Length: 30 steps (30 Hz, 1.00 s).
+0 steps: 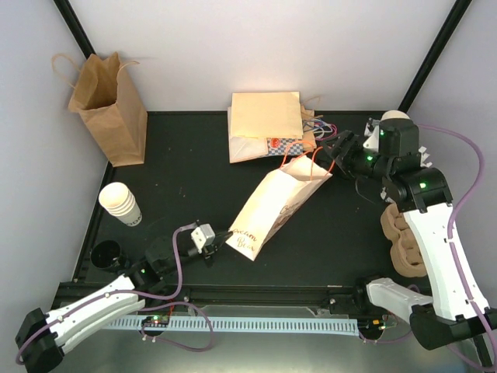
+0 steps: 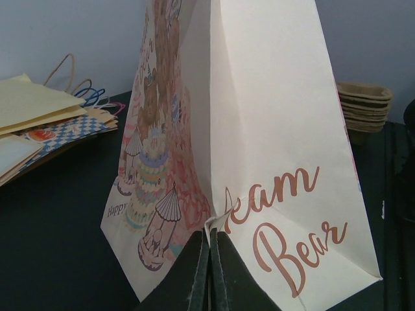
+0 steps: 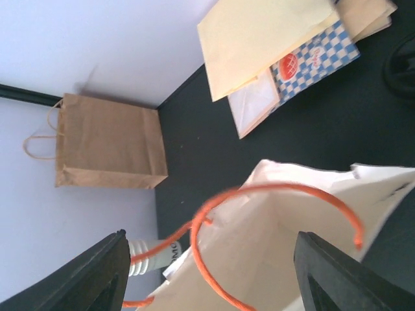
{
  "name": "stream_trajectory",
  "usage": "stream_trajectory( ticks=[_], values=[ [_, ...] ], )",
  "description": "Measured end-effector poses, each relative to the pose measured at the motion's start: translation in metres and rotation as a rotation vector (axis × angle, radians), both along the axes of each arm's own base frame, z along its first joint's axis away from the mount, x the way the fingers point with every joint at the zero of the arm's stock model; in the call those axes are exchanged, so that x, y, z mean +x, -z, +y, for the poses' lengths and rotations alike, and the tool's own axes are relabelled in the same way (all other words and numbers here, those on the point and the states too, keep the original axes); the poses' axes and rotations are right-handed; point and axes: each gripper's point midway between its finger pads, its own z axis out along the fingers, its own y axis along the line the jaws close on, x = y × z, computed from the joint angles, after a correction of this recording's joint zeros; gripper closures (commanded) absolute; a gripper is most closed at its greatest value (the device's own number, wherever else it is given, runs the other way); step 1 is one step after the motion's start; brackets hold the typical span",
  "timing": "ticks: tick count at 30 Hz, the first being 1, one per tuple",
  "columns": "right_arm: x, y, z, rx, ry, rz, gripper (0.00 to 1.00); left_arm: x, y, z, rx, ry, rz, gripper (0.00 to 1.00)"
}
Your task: Pack the takeout coffee
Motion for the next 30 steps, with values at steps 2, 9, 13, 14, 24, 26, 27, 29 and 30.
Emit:
stream_trajectory(
  ticks=[2,9,13,14,24,26,27,29,30],
  values=[
    [0.002,0.002,0.007,0.062,-0.008,0.018,0.33,-0.001,0.000,0.000,0.001,0.002,-0.001,0.98],
    [0.009,0.016,0.023,0.211,-0.004,0.101,0.43,-0.001,0.000,-0.001,0.005,0.000,-0.008,0.98],
    [0.013,0.012,0.028,0.264,-0.004,0.098,0.52,-0.002,0.000,-0.002,0.007,0.005,-0.012,0.98],
    [0.013,0.011,0.029,0.276,-0.005,0.098,0.56,-0.002,0.000,-0.002,0.008,0.005,-0.014,0.98],
    [0.017,0.003,0.035,0.335,-0.010,0.097,0.99,-0.004,0.000,-0.003,0.017,0.011,-0.027,0.20],
    [0.017,0.001,0.035,0.338,-0.015,0.089,0.99,-0.004,0.000,-0.003,0.014,0.010,-0.023,0.02],
    [0.017,0.000,0.036,0.340,-0.020,0.085,0.99,-0.003,0.000,-0.002,0.010,0.007,-0.019,0.01],
    [0.017,0.000,0.037,0.340,-0.029,0.079,0.99,-0.002,-0.002,-0.001,0.002,-0.002,-0.004,0.01],
    [0.017,-0.001,0.038,0.339,-0.038,0.074,0.99,-0.002,-0.004,-0.001,-0.001,-0.008,0.001,0.01]
  ],
)
